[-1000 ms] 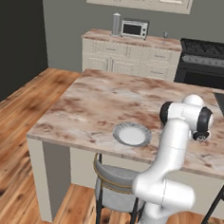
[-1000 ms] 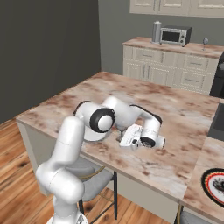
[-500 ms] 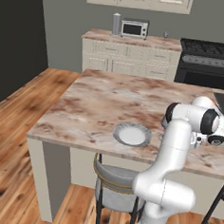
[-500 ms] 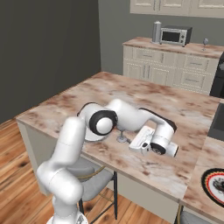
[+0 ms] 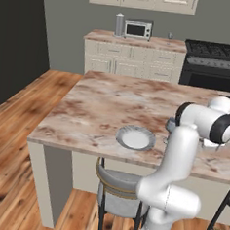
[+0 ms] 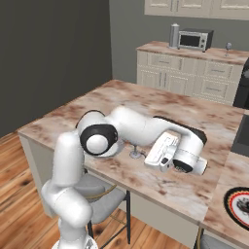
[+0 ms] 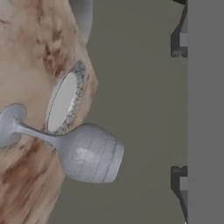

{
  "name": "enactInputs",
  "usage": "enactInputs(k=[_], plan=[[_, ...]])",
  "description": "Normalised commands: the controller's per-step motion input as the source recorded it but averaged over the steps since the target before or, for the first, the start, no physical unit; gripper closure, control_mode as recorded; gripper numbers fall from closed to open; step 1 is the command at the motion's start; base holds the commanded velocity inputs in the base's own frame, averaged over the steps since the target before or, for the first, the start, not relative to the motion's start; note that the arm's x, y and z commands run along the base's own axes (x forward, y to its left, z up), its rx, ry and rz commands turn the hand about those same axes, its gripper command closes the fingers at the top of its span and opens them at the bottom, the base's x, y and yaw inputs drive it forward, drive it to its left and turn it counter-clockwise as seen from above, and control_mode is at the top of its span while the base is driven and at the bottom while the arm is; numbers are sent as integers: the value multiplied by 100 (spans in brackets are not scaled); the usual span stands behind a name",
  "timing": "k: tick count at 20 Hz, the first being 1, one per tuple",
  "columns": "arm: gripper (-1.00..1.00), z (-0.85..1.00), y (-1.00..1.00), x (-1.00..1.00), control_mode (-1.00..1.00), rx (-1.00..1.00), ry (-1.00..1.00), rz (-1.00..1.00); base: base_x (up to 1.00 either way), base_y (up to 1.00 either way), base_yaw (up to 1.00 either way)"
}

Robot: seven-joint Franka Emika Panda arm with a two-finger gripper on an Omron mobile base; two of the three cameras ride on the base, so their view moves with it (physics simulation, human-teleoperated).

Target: Retrieve the wine glasses from the counter and place one next to each plate.

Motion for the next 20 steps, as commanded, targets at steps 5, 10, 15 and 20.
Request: enactInputs(k=[5,10,15,20], plan=[[-100,100,9,-96,-100,0,-31,9,0,0,0],[-100,74,44,-82,-100,-11,-43,4,0,0,0],[-100,56,65,-41,-100,-2,-26,4,0,0,0],[-100,22,70,-49,-100,-14,-38,-2,0,0,0]])
